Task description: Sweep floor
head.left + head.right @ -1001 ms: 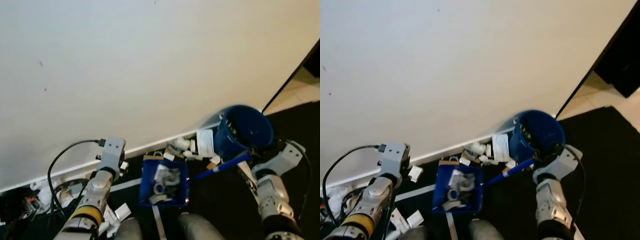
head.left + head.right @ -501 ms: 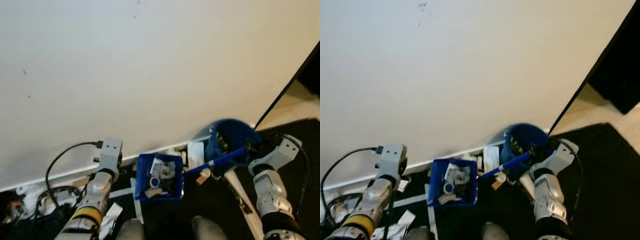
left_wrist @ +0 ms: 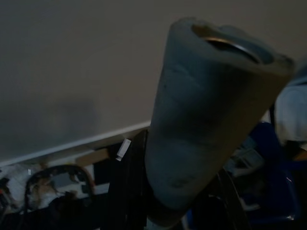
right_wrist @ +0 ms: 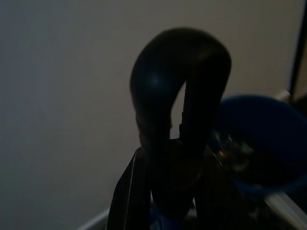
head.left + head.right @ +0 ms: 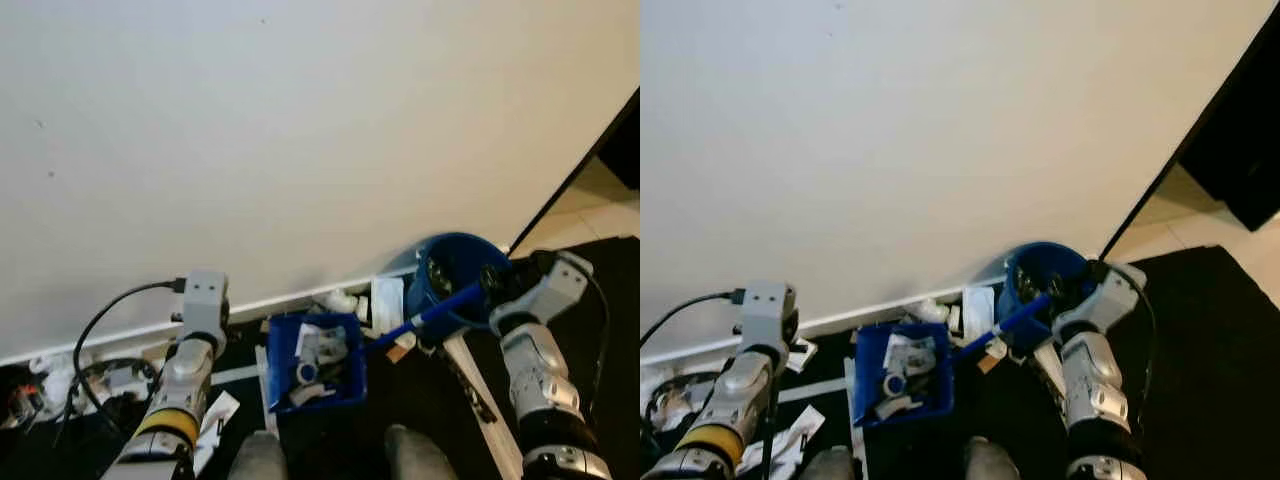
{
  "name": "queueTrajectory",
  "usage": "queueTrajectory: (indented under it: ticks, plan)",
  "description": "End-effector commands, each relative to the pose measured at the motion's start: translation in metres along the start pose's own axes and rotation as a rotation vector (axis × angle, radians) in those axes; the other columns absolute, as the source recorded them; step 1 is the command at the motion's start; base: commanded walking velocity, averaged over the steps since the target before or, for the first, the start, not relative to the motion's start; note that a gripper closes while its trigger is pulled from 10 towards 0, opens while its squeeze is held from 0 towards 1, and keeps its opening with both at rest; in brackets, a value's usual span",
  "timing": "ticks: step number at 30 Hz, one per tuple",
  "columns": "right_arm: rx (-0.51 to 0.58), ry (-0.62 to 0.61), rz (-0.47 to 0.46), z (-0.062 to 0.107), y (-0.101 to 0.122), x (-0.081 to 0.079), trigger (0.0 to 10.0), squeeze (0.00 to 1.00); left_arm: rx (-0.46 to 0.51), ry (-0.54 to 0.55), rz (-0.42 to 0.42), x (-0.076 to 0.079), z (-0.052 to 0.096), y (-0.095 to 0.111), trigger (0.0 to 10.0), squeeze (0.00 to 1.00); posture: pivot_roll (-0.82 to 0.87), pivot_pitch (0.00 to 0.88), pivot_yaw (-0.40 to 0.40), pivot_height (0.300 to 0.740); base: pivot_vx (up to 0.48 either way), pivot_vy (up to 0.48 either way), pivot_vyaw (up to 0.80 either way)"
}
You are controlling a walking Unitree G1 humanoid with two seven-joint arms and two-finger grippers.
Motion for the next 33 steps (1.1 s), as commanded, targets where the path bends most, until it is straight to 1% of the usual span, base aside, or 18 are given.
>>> queueTrajectory:
  ticks: [1, 4, 6, 7, 9, 11, 13, 16, 20, 25, 28, 29, 31, 32, 33]
  plan:
    - [0.091, 0.026, -0.016, -0.005, 0.025, -0.005, 10.0, 0.0, -0.001, -0.023, 0.115, 0.012, -0.002, 0.001, 10.0, 0.0, 0.05, 0.0, -0.037, 0.74, 0.0, -0.48, 0.0]
    - [0.1, 0.037, -0.009, -0.008, 0.032, -0.009, 10.0, 0.0, -0.001, -0.02, 0.115, 0.012, -0.002, 0.002, 10.0, 0.0, 0.06, 0.0, -0.037, 0.74, 0.0, -0.48, 0.0]
    - [0.108, 0.067, 0.004, -0.01, 0.039, -0.017, 10.0, 0.0, -0.002, -0.011, 0.115, 0.011, -0.002, 0.002, 10.0, 0.0, 0.06, 0.0, -0.036, 0.74, 0.0, -0.48, 0.0]
    - [0.108, 0.067, 0.004, -0.01, 0.039, -0.017, 10.0, 0.0, -0.002, -0.011, 0.115, 0.011, -0.002, 0.002, 10.0, 0.0, 0.06, 0.0, -0.036, 0.74, 0.0, -0.48, 0.0]
    - [0.107, 0.091, 0.008, -0.012, 0.045, -0.025, 10.0, 0.0, -0.007, -0.001, 0.116, 0.01, -0.002, 0.001, 10.0, 0.0, 0.06, 0.0, -0.036, 0.74, 0.0, -0.48, 0.0]
    - [0.101, 0.111, -0.002, -0.014, 0.048, -0.031, 10.0, 0.0, -0.021, 0.019, 0.106, 0.008, -0.002, -0.001, 10.0, 0.0, 0.04, 0.0, -0.034, 0.74, 0.0, -0.48, 0.0]
    - [0.097, 0.116, -0.011, -0.015, 0.049, -0.032, 10.0, 0.0, -0.022, 0.036, 0.091, 0.007, -0.002, -0.001, 10.0, 0.0, 0.04, 0.0, -0.034, 0.74, 0.0, -0.439, 0.0]
    - [0.081, 0.124, -0.014, -0.015, 0.048, -0.035, 10.0, 0.0, -0.055, 0.088, 0.102, 0.002, -0.003, -0.004, 10.0, 0.0, 0.04, 0.0, -0.033, 0.74, 0.0, 0.0, 0.0]
    - [0.072, 0.141, -0.02, -0.017, 0.049, -0.04, 10.0, 0.0, -0.051, 0.078, 0.092, 0.002, -0.003, -0.002, 10.0, 0.0, 0.04, 0.0, -0.035, 0.74, 0.0, 0.0, 0.0]
    - [0.085, 0.161, -0.014, -0.02, 0.056, -0.049, 10.0, 0.0, -0.052, 0.091, 0.094, 0.001, -0.004, -0.002, 10.0, 0.0, 0.04, 0.001, -0.032, 0.74, 0.0, 0.0, 0.0]
    - [0.118, 0.193, -0.051, -0.024, 0.069, -0.061, 10.0, 0.0, -0.04, 0.109, 0.067, 0.001, -0.005, 0.001, 10.0, 0.0, 0.04, 0.001, -0.031, 0.74, 0.0, 0.0, 0.0]
    - [0.118, 0.193, -0.051, -0.024, 0.069, -0.061, 10.0, 0.0, -0.04, 0.109, 0.067, 0.001, -0.005, 0.001, 10.0, 0.0, 0.04, 0.001, -0.031, 0.74, 0.0, 0.0, 0.0]
    - [0.141, 0.208, -0.089, -0.027, 0.077, -0.067, 10.0, 0.0, -0.034, 0.101, 0.072, 0.003, -0.005, 0.003, 10.0, 0.0, 0.04, 0.0, -0.03, 0.74, 0.0, 0.0, 0.0]
    - [0.166, 0.224, -0.123, -0.03, 0.088, -0.072, 10.0, 0.0, -0.011, 0.089, 0.082, 0.005, -0.006, 0.007, 10.0, 0.0, 0.04, 0.0, -0.031, 0.74, 0.0, 0.0, 0.0]
    - [0.177, 0.232, -0.14, -0.031, 0.093, -0.075, 10.0, 0.0, -0.001, 0.088, 0.095, 0.005, -0.006, 0.009, 10.0, 0.0, 0.04, 0.0, -0.031, 0.74, 0.0, 0.0, 0.0]
Point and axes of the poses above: a point about 5 cm out from each wrist's last joint towards the gripper, its own z axis pointing back from the gripper into the wrist, its own y axis along the axis of the wrist's last joint, x = y × z, the point moved 1 cm from there along -z, pointing out of the wrist towards the gripper, and after that the axes turned 3 degrees about -z, right-handed, at the moved point
